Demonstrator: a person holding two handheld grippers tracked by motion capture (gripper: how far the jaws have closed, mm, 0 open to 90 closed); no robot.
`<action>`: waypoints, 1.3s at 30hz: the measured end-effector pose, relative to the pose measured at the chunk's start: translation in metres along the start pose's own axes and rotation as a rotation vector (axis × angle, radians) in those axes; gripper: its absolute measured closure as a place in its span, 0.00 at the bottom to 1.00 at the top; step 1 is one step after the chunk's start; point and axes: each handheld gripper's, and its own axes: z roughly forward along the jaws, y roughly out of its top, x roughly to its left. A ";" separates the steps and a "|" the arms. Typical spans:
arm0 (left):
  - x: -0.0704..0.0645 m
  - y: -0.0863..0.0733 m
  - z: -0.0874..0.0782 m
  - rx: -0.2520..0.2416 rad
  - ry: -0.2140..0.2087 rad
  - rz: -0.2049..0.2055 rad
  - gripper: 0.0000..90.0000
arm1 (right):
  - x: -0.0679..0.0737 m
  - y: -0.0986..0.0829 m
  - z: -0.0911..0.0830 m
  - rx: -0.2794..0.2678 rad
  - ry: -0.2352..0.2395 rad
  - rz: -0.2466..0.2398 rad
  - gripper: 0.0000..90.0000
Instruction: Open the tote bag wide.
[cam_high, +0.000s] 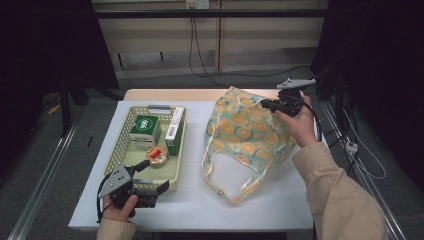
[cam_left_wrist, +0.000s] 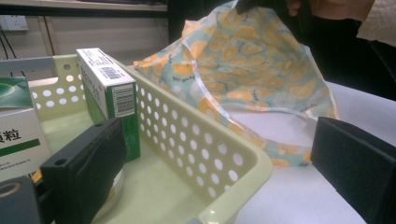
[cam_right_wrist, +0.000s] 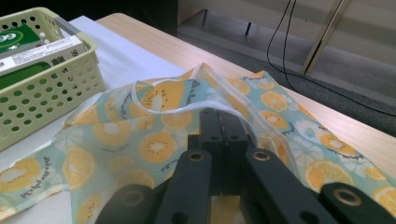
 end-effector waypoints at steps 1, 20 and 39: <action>0.000 0.000 0.000 0.000 0.001 -0.004 0.04 | 0.000 0.002 -0.002 -0.004 -0.002 0.000 1.00; 0.000 0.013 0.003 -0.004 -0.018 -0.016 0.04 | 0.005 0.007 -0.012 -0.019 -0.006 -0.016 1.00; 0.009 0.037 0.005 0.013 -0.053 -0.042 0.03 | 0.004 0.006 -0.016 -0.027 0.003 -0.002 1.00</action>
